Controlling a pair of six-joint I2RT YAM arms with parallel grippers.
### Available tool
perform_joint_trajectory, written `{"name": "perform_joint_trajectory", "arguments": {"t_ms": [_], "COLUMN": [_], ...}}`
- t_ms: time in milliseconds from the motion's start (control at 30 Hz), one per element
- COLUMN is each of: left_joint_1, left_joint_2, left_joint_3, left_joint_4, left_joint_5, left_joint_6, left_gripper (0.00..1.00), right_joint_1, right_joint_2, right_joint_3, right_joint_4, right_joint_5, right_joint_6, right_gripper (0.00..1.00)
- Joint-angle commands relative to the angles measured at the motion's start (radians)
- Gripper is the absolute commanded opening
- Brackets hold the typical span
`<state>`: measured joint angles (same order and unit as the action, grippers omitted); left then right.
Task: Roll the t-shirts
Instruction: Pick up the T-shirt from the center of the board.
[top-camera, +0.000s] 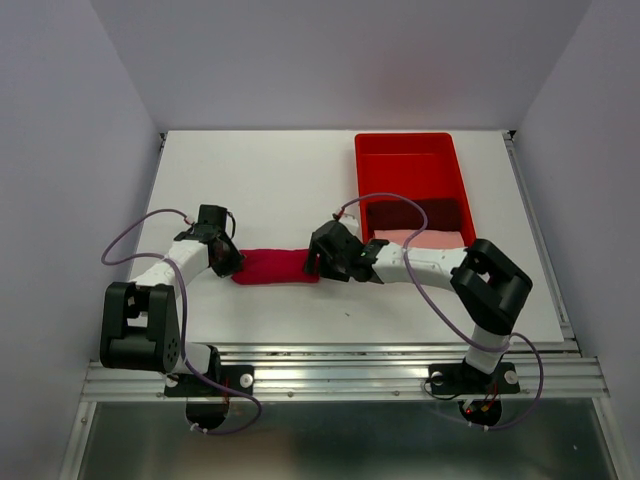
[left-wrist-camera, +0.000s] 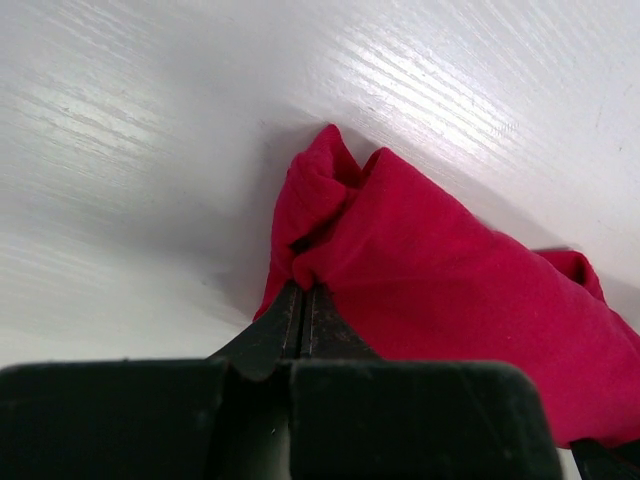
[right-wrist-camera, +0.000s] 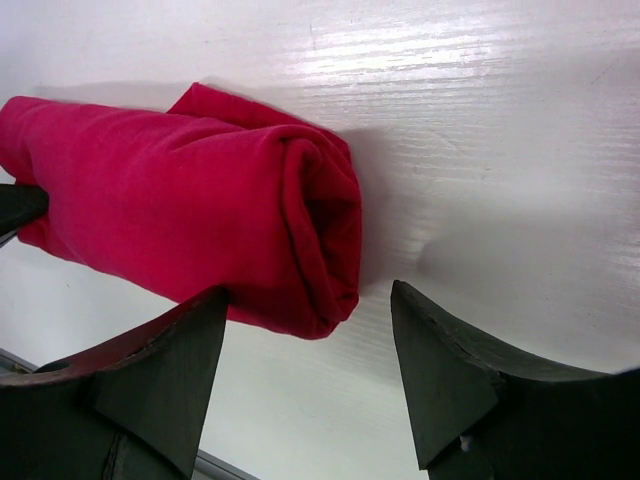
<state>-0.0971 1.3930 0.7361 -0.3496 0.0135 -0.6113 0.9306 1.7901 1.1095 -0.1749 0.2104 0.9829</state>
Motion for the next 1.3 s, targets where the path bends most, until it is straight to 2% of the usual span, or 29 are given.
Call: {"name": "perform_joint_trajectory", "arguments": {"t_ms": [0,233,367,633,767,867,933,1267], "left_joint_1": [0.005,0.005,0.007,0.007,0.005,0.007,0.005,-0.004], "left_joint_2": [-0.002,0.0,0.003,0.006,0.009,0.009,0.009,-0.045], "left_joint_3": [0.031,0.026,0.025,0.022,0.022,0.02,0.02,0.037], "left_joint_4": [-0.038,-0.029,-0.025,-0.022,-0.02,-0.019,-0.02,-0.022], "left_joint_5": [-0.064,-0.052,-0.044,-0.041,-0.038,-0.037,-0.035,0.031], "left_joint_6": [-0.001,0.001,0.002,0.004,0.002,0.002,0.004,0.016], "left_gripper": [0.0,0.0,0.0,0.0,0.0,0.0,0.0,0.0], "right_joint_1": [-0.006,-0.039,-0.039,-0.039,-0.039,-0.039,-0.039,-0.07], "right_joint_2": [0.005,0.028,0.067,0.132,0.16,0.172,0.164,0.043], "right_joint_3": [-0.014,-0.042,-0.027,-0.011,0.003,0.022,0.033,0.076], "right_joint_4": [0.071,0.117,0.132,0.164,0.215,0.218,0.213,0.103], "right_joint_5": [0.003,-0.04,-0.063,-0.103,-0.115,-0.1,-0.083,0.067], "right_joint_6": [0.005,0.026,0.017,0.016,0.014,-0.004,-0.027,-0.174], "right_gripper": [0.72,0.7,0.66,0.5,0.35,0.11,0.02,0.01]}}
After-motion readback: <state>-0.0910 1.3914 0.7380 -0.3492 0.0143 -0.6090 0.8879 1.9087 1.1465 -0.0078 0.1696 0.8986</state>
